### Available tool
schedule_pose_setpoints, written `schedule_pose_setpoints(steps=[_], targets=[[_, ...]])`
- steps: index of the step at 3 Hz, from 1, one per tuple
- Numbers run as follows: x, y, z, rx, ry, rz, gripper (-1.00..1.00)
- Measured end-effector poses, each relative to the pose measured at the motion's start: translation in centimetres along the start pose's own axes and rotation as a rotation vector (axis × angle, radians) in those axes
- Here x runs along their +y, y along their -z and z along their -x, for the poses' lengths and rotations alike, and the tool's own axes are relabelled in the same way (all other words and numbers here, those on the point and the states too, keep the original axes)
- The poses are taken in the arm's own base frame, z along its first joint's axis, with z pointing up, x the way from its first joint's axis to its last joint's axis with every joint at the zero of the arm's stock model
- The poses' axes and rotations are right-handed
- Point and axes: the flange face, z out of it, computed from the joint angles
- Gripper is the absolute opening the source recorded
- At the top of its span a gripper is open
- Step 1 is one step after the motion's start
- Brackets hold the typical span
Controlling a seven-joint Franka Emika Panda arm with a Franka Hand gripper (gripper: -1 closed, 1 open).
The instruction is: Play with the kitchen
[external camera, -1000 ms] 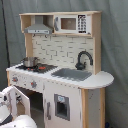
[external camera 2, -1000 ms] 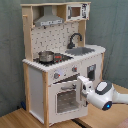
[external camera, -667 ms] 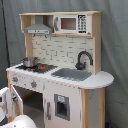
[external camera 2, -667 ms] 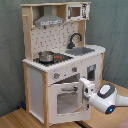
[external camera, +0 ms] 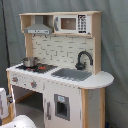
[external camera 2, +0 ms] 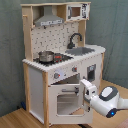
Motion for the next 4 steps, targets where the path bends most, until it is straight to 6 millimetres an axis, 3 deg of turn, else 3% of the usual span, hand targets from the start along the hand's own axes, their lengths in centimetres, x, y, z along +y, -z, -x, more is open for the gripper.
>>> schedule_pose_setpoints(steps=[1, 2, 4], targets=[[0.1, 0.0, -0.1, 0.0, 0.001, 0.005, 1.0], [0.5, 0.8, -0.4, 0.001, 0.009, 0.04, 1.0], [-1.9, 5.3, -5.3, 0.07, 0.085, 0.026, 1.0]])
